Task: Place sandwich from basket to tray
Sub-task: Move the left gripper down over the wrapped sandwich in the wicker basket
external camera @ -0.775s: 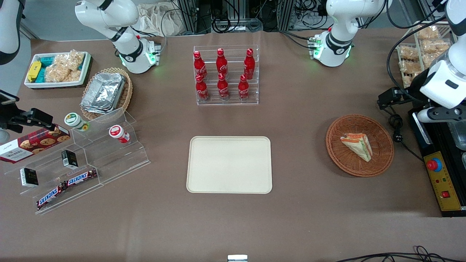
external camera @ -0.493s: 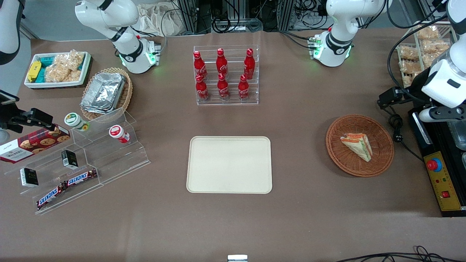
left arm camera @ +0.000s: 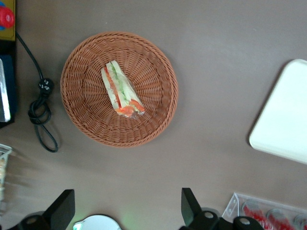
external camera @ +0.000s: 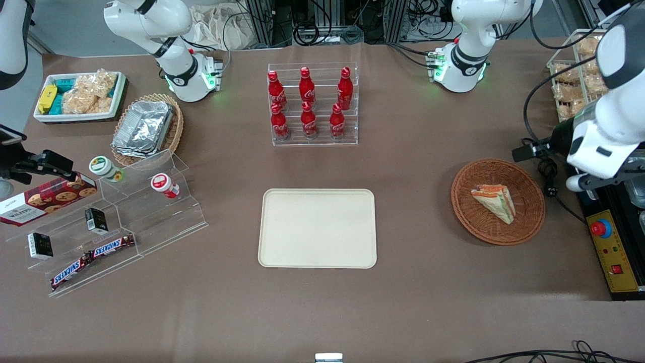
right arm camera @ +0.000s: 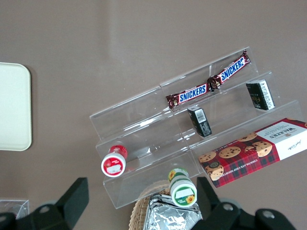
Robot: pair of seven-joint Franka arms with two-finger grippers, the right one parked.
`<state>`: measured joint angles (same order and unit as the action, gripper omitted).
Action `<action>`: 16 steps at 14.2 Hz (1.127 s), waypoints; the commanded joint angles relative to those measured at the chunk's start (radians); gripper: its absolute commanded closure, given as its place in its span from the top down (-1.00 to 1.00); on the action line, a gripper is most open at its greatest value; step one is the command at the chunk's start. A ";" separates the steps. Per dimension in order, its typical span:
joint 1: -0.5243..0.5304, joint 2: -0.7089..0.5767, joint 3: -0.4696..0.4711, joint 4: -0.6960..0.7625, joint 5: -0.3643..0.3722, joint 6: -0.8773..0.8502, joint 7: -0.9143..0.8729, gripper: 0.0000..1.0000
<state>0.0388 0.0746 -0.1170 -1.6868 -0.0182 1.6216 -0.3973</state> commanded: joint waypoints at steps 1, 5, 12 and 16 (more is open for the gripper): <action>0.022 -0.016 -0.001 -0.166 0.021 0.174 -0.127 0.98; 0.061 -0.012 0.011 -0.397 0.027 0.476 -0.170 0.98; 0.087 0.160 0.013 -0.525 0.029 0.785 -0.314 0.98; 0.090 0.200 0.022 -0.524 0.030 0.814 -0.314 -0.99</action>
<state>0.1246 0.2662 -0.0957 -2.2204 -0.0028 2.4284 -0.6898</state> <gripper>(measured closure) 0.137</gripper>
